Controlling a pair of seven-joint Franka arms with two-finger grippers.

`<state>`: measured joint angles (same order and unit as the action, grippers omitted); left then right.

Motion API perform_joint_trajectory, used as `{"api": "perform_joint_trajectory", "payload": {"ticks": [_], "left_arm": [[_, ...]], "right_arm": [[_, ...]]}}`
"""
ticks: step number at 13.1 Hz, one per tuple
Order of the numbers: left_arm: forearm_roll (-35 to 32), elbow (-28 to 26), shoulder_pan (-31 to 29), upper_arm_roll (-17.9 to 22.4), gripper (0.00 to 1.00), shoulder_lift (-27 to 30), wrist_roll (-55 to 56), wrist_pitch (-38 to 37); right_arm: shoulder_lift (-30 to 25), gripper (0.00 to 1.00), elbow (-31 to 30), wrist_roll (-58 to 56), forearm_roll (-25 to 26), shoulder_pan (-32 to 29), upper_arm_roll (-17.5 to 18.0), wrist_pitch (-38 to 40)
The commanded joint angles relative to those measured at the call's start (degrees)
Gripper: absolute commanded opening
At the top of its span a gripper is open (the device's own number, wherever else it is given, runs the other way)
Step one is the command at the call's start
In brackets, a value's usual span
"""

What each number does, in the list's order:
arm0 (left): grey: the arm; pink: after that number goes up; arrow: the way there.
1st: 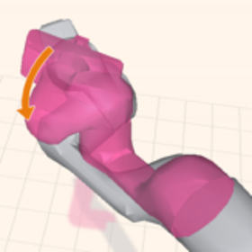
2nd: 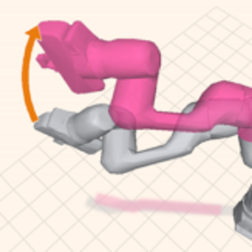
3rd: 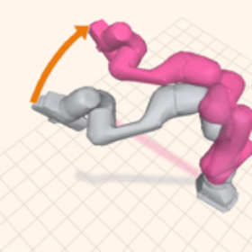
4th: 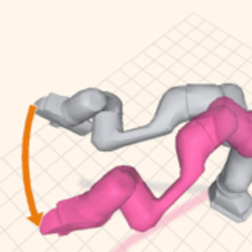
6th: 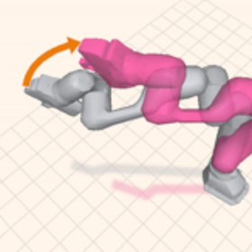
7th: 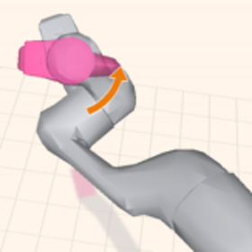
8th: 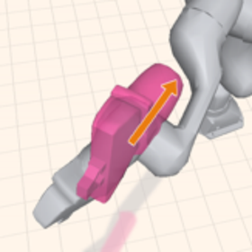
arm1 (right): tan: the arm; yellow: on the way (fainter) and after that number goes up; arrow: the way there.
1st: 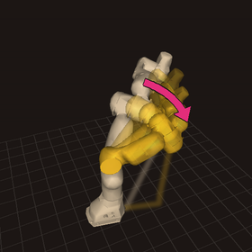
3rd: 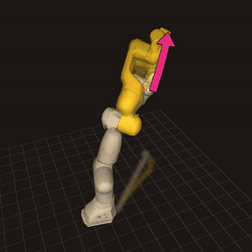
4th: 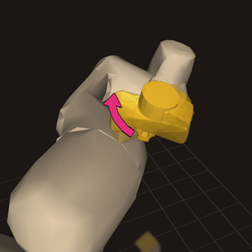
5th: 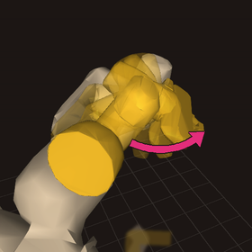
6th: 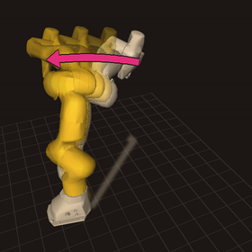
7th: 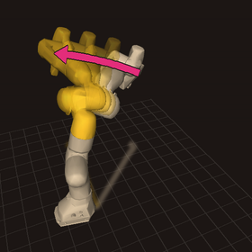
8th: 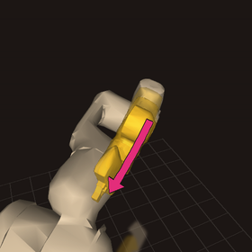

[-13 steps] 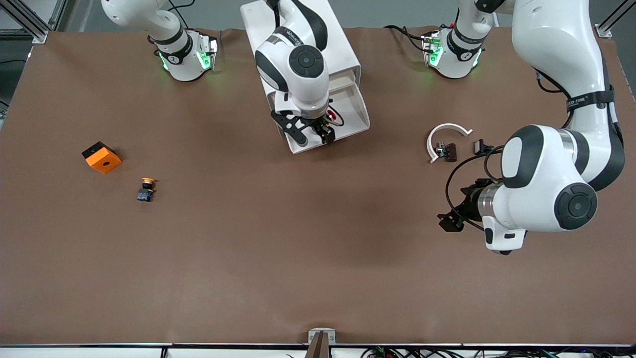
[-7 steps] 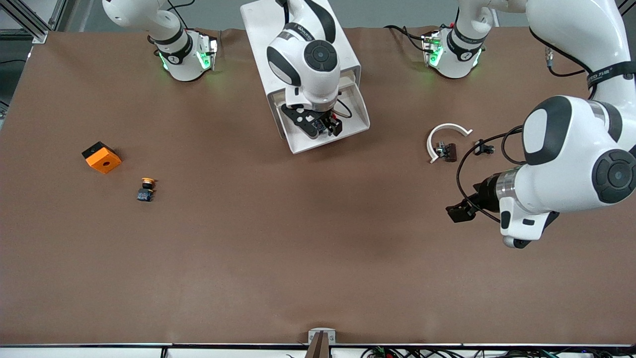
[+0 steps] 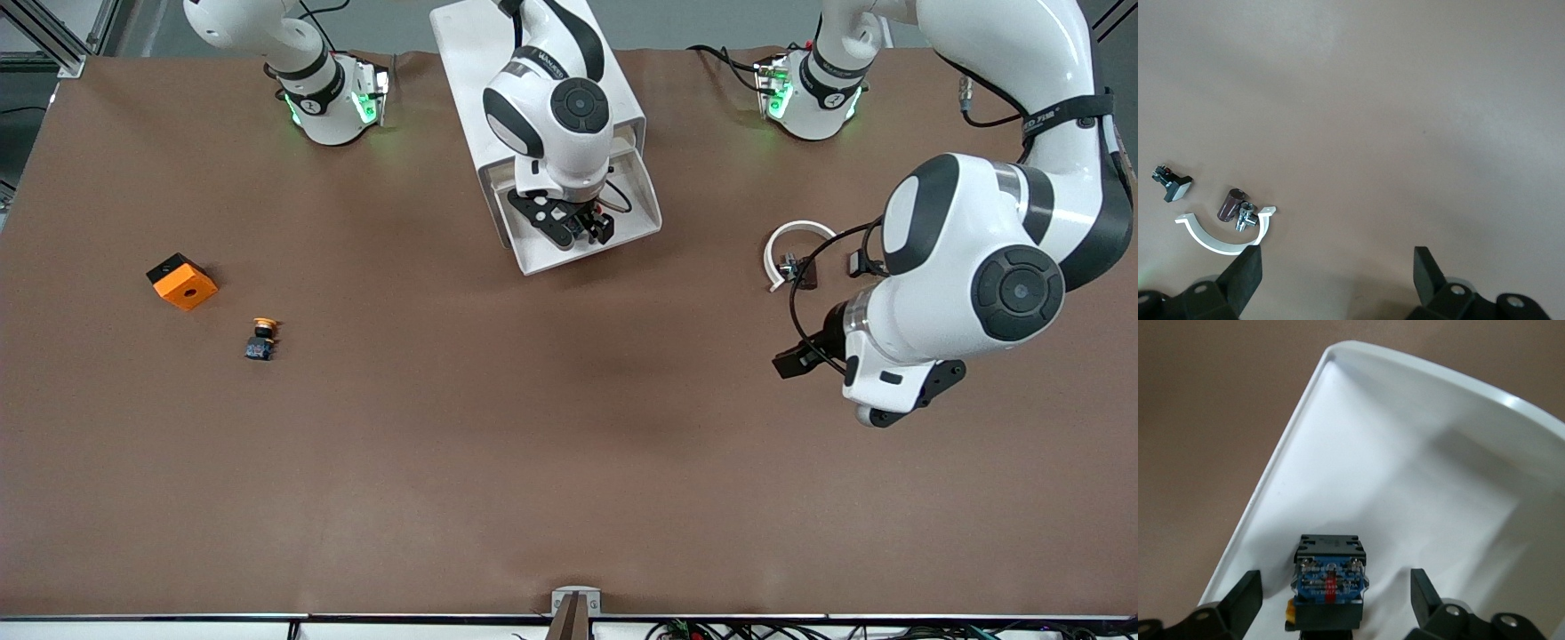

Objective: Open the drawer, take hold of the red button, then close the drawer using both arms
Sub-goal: 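Lift the red button out with the right gripper while the left gripper returns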

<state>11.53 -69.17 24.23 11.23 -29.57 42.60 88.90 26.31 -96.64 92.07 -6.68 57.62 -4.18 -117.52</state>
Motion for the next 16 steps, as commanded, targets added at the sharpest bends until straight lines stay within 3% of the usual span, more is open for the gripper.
{"api": "perform_joint_trajectory", "payload": {"ticks": [1, 2, 3, 4, 7, 11, 13, 16], "left_arm": [[-0.9, -2.3, -0.5, -0.9, 1.0, 2.9, -0.8, 1.0], [-0.7, -2.5, -0.6, -1.0, 1.0, 3.5, -0.9, 0.8], [-0.6, -3.4, -0.4, -1.0, 1.0, 4.5, -1.4, 0.4], [-0.7, -5.3, -0.3, -1.0, 1.0, 6.0, -1.8, 0.7], [-0.7, -5.5, -0.6, -1.0, 1.0, 6.6, -3.2, 1.4], [-0.7, -5.6, 0.0, -1.5, 1.0, 6.5, -5.9, 3.1], [-1.2, -7.5, 0.3, -4.7, 1.0, 6.1, -6.7, 7.2], [-1.5, -16.3, 1.4, -8.8, 1.0, 8.1, -5.5, 15.2]], "right_arm": [[0.6, 0.72, 1.1, -1.8, -0.2, 0.4, -0.7, 0.5], [0.6, 0.5, 1.2, -1.8, -0.3, 0.3, -0.6, 0.6], [0.5, 0.18, 1.4, -1.7, -0.6, 0.3, -0.6, 0.6], [0.5, 0.0, 1.9, -1.3, -0.8, 0.4, -0.6, 0.8], [0.0, 0.0, 4.2, -1.0, -1.1, 0.1, -0.6, 2.8], [-0.4, 0.0, 16.0, -4.9, -3.3, -5.9, -0.7, 16.2], [-3.4, 0.0, 15.9, -15.1, -3.3, -10.4, -1.0, 20.2], [-5.6, 0.0, 12.7, -30.2, 0.3, -17.6, -1.2, 22.0]]}}
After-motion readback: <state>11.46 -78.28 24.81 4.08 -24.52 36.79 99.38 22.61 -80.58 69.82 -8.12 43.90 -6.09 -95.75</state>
